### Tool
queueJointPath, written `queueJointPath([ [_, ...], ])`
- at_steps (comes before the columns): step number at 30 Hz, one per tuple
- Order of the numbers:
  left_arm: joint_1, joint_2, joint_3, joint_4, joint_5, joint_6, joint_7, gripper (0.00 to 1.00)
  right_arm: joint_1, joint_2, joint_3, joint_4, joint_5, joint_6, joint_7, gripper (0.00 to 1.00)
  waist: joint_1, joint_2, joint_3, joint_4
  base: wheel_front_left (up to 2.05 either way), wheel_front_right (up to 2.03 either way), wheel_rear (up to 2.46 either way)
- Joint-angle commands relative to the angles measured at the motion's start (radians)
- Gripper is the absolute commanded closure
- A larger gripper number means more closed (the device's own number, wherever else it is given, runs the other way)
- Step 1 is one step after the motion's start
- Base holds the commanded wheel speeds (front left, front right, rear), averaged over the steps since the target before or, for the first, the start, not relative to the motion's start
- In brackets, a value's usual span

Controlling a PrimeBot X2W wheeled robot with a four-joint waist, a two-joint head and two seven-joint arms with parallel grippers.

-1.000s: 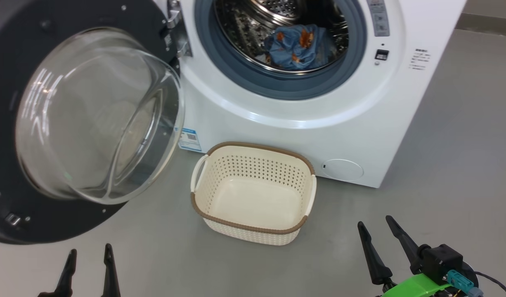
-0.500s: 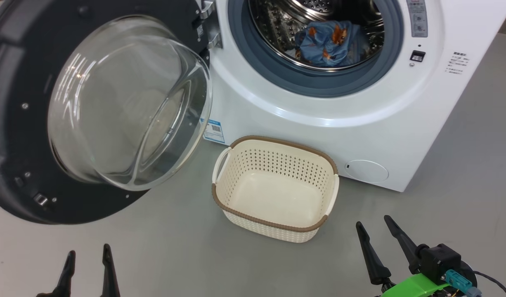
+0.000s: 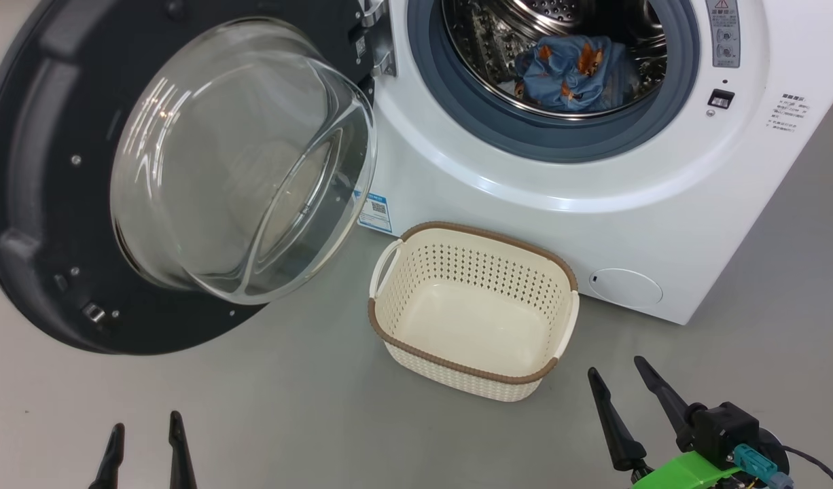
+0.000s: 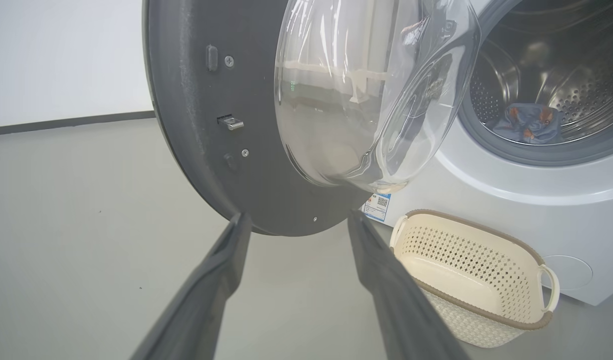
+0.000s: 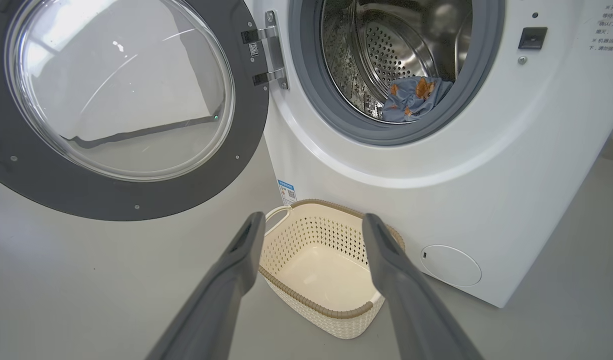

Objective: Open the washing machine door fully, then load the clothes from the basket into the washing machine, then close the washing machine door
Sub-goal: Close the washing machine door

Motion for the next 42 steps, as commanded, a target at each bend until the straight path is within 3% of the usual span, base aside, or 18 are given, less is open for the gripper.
queueJointPath([
  [1, -0.018, 0.008, 0.031, -0.027, -0.008, 0.006, -0.006, 0.0, -0.029, -0.005, 0.029, -0.02, -0.006, 0.002, -0.012, 0.0, 0.0, 0.0, -0.002, 0.001, 0.0, 0.0, 0.0],
  [20, -0.019, 0.008, 0.032, -0.03, -0.005, 0.005, -0.006, 0.0, -0.027, -0.006, 0.036, -0.016, -0.003, 0.002, -0.012, 0.0, 0.0, 0.0, -0.001, -0.013, 0.0, 0.0, 0.0],
  [21, -0.02, 0.008, 0.031, -0.027, -0.011, 0.003, -0.006, 0.4, -0.027, -0.006, 0.035, -0.016, -0.003, 0.002, -0.012, 0.0, 0.0, 0.0, 0.0, -0.013, 0.0, 0.0, 0.0],
  [22, -0.021, 0.008, 0.031, -0.027, -0.018, 0.002, -0.006, 1.0, -0.028, -0.006, 0.035, -0.016, -0.003, 0.002, -0.012, 0.0, 0.0, 0.0, 0.0, -0.014, 0.0, 0.0, 0.0],
  [38, -0.037, 0.008, 0.039, -0.035, -0.068, -0.002, -0.006, 1.0, -0.03, -0.008, 0.031, -0.02, -0.003, 0.002, -0.012, 0.0, 0.0, 0.0, 0.01, -0.017, 0.0, 0.0, 0.0],
  [42, -0.063, 0.008, 0.085, -0.059, -0.161, -0.015, -0.006, 1.0, -0.03, -0.008, 0.028, -0.021, -0.003, 0.002, -0.012, 0.0, 0.0, 0.0, 0.012, -0.015, 0.0, 0.0, 0.0],
])
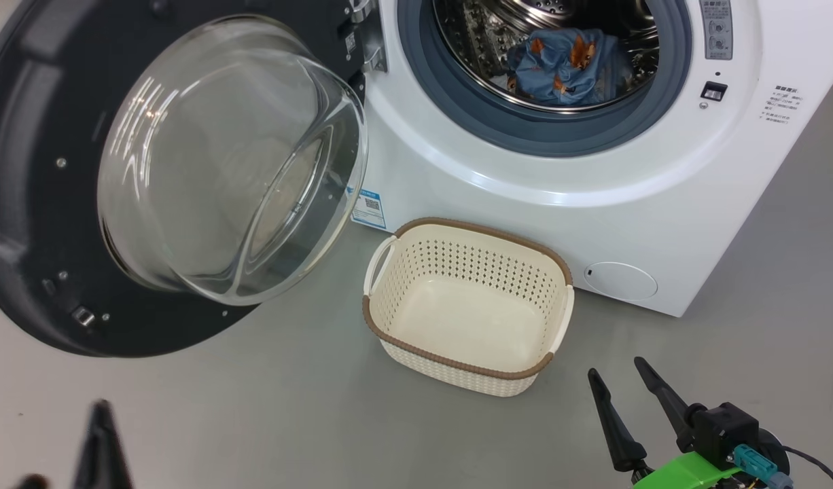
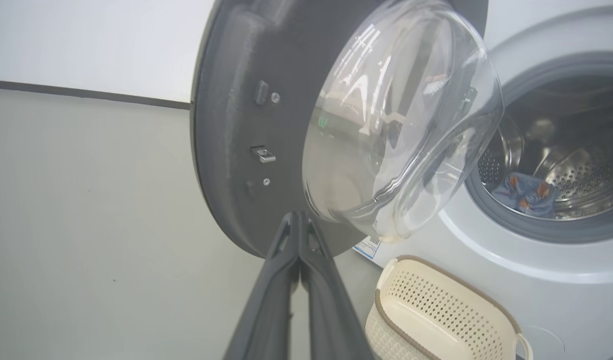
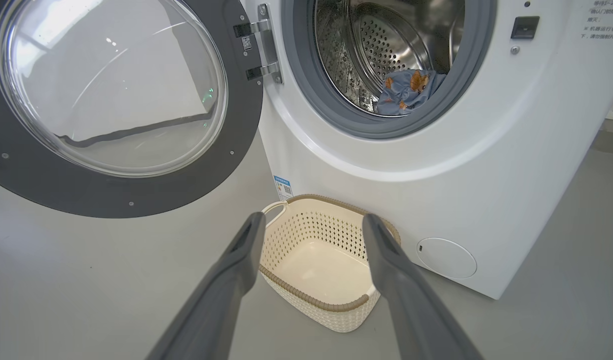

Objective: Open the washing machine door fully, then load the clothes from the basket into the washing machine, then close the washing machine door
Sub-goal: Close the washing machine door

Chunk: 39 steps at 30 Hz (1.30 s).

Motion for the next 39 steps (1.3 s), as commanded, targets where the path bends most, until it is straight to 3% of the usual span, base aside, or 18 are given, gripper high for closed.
queueJointPath([
  [1, -0.05, 0.012, 0.049, -0.033, -0.018, -0.002, -0.006, 1.0, -0.029, -0.005, 0.024, -0.026, -0.003, 0.002, -0.012, 0.0, 0.0, 0.0, 0.001, 0.001, 0.0, 0.0, 0.0],
  [6, -0.12, 0.027, 0.186, -0.05, -0.146, -0.05, -0.006, 1.0, -0.028, -0.005, 0.022, -0.027, -0.004, 0.002, -0.012, 0.0, 0.0, 0.0, 0.003, 0.003, 0.0, 0.0, 0.0],
  [12, -0.253, 0.125, 0.318, -0.029, -0.29, -0.081, 0.03, 1.0, -0.03, -0.006, 0.023, -0.028, -0.005, 0.002, -0.012, 0.0, 0.0, 0.0, 0.007, 0.0, 0.0, 0.0, 0.0],
  [18, -0.426, 0.207, 0.428, 0.063, -0.503, -0.093, 0.147, 1.0, -0.035, -0.011, 0.024, -0.03, -0.003, 0.002, -0.012, 0.0, 0.0, 0.0, 0.017, -0.008, 0.0, 0.0, 0.0],
  [31, -0.675, 0.361, 0.574, 0.375, -0.822, -0.081, 0.399, 1.0, -0.051, -0.043, 0.026, -0.036, -0.008, 0.002, -0.012, 0.0, 0.0, 0.0, 0.065, -0.047, 0.0, 0.0, 0.0],
  [35, -0.694, 0.386, 0.582, 0.425, -0.896, -0.14, 0.495, 1.0, -0.056, -0.058, 0.027, -0.039, -0.007, 0.002, -0.012, 0.0, 0.0, 0.0, 0.079, -0.058, 0.0, 0.0, 0.0],
  [39, -0.696, 0.4, 0.578, 0.449, -0.938, -0.162, 0.566, 1.0, -0.058, -0.067, 0.028, -0.042, -0.006, 0.002, -0.01, 0.0, 0.0, 0.0, 0.088, -0.063, 0.0, 0.0, 0.0],
])
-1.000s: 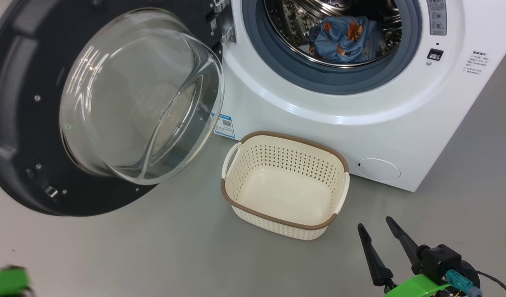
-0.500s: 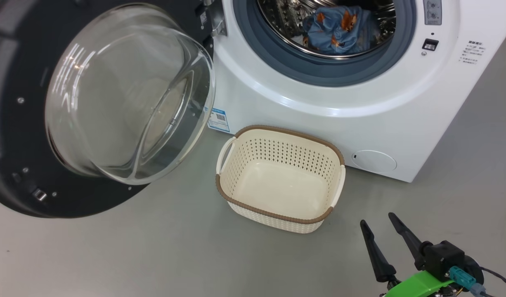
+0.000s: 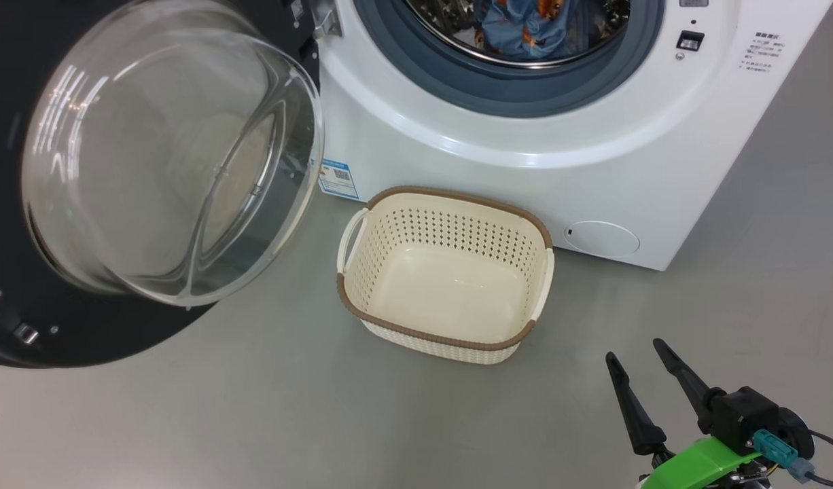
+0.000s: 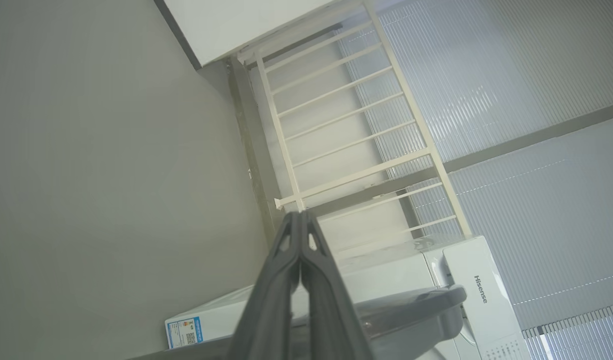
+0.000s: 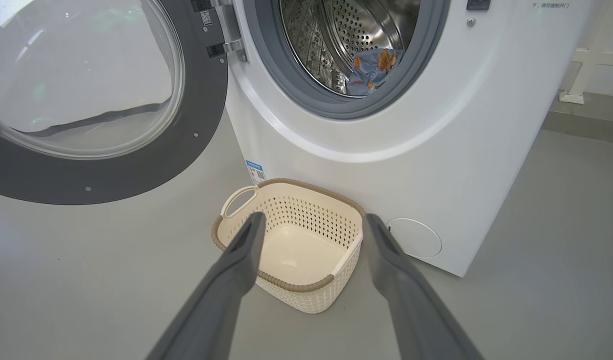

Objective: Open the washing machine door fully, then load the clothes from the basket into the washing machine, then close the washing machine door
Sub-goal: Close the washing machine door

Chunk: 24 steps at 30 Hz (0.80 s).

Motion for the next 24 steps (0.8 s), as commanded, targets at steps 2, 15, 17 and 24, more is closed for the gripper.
queueJointPath([
  [2, -0.02, 0.084, 0.009, -0.016, -0.009, -0.019, 0.031, 1.0, -0.036, -0.01, 0.03, -0.033, -0.007, 0.002, -0.006, 0.0, 0.0, 0.0, 0.01, -0.008, 0.0, 0.0, 0.0],
  [15, 0.008, 0.082, -0.005, 0.03, -0.052, -0.046, 0.114, 1.0, -0.036, -0.035, 0.037, -0.068, -0.008, 0.002, 0.022, 0.0, 0.0, 0.0, 0.033, -0.03, 0.0, 0.0, 0.0],
  [17, 0.013, 0.081, -0.012, 0.038, -0.044, -0.047, 0.114, 1.0, -0.036, -0.039, 0.037, -0.074, -0.008, 0.002, 0.025, 0.0, 0.0, 0.0, 0.038, -0.034, 0.0, 0.0, 0.0],
  [24, 0.03, 0.076, -0.024, 0.05, -0.045, -0.051, 0.132, 1.0, -0.034, -0.045, 0.032, -0.087, -0.009, 0.002, 0.033, 0.0, 0.0, 0.0, 0.052, -0.044, 0.0, 0.0, 0.0],
])
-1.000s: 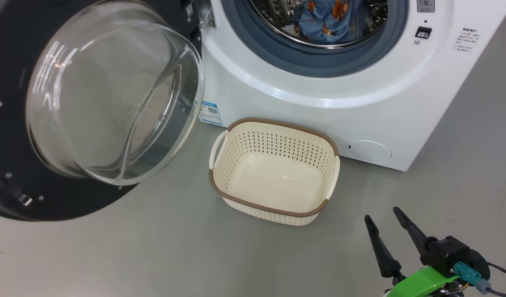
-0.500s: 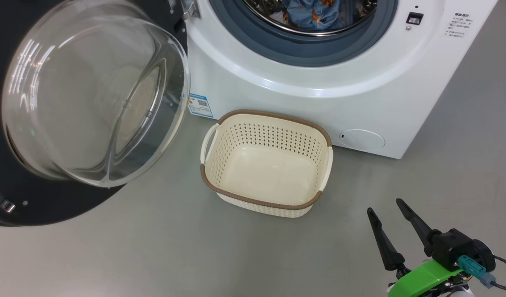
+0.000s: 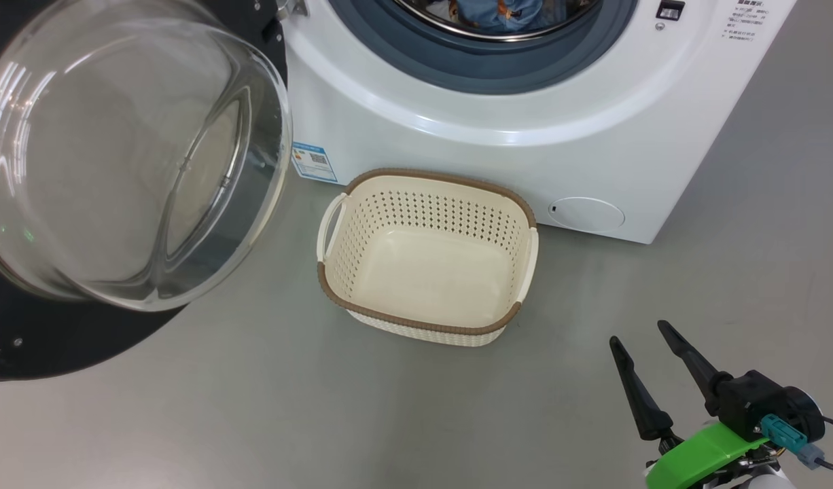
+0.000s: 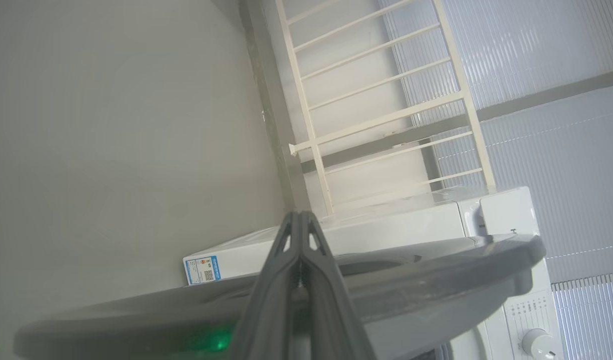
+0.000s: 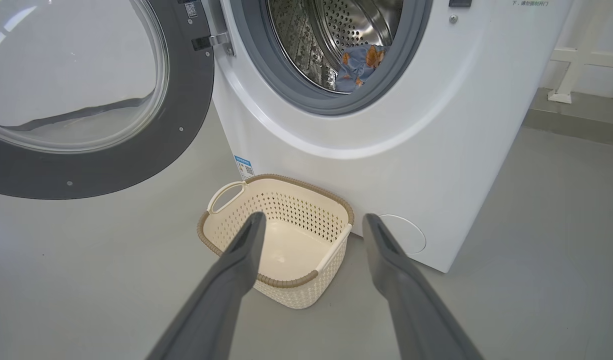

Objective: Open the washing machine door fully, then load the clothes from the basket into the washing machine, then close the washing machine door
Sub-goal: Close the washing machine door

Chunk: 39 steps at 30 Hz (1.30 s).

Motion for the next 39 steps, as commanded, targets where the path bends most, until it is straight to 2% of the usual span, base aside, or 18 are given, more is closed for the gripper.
queueJointPath([
  [1, 0.016, 0.064, 0.016, -0.024, 0.004, -0.008, 0.018, 1.0, -0.019, -0.007, 0.019, -0.027, -0.009, 0.002, -0.001, 0.0, 0.0, 0.0, 0.002, -0.001, 0.0, 0.0, 0.0],
  [10, 0.046, 0.055, 0.0, -0.071, -0.053, -0.011, 0.141, 1.0, -0.021, 0.005, 0.018, -0.023, -0.01, 0.002, -0.002, 0.0, 0.0, 0.0, 0.005, 0.015, 0.0, 0.0, 0.0],
  [15, 0.069, 0.029, -0.021, -0.12, -0.095, -0.012, 0.227, 1.0, -0.024, 0.007, 0.021, -0.017, -0.009, 0.002, -0.002, 0.0, 0.0, 0.0, 0.0, 0.022, 0.0, 0.0, 0.0],
  [26, 0.105, -0.041, -0.026, -0.233, -0.202, -0.012, 0.349, 1.0, -0.025, 0.008, 0.026, -0.004, -0.002, 0.002, -0.006, 0.0, 0.0, 0.0, -0.012, 0.014, 0.0, 0.0, 0.0],
  [31, 0.129, -0.058, -0.028, -0.294, -0.254, 0.008, 0.419, 1.0, -0.027, 0.01, 0.025, 0.006, 0.002, 0.002, -0.012, 0.0, 0.0, 0.0, -0.014, 0.006, 0.0, 0.0, 0.0],
  [39, 0.168, -0.088, -0.08, -0.428, -0.293, 0.07, 0.523, 1.0, -0.03, 0.025, 0.027, 0.027, 0.004, 0.002, -0.022, 0.0, 0.0, 0.0, -0.025, -0.004, 0.0, 0.0, 0.0],
])
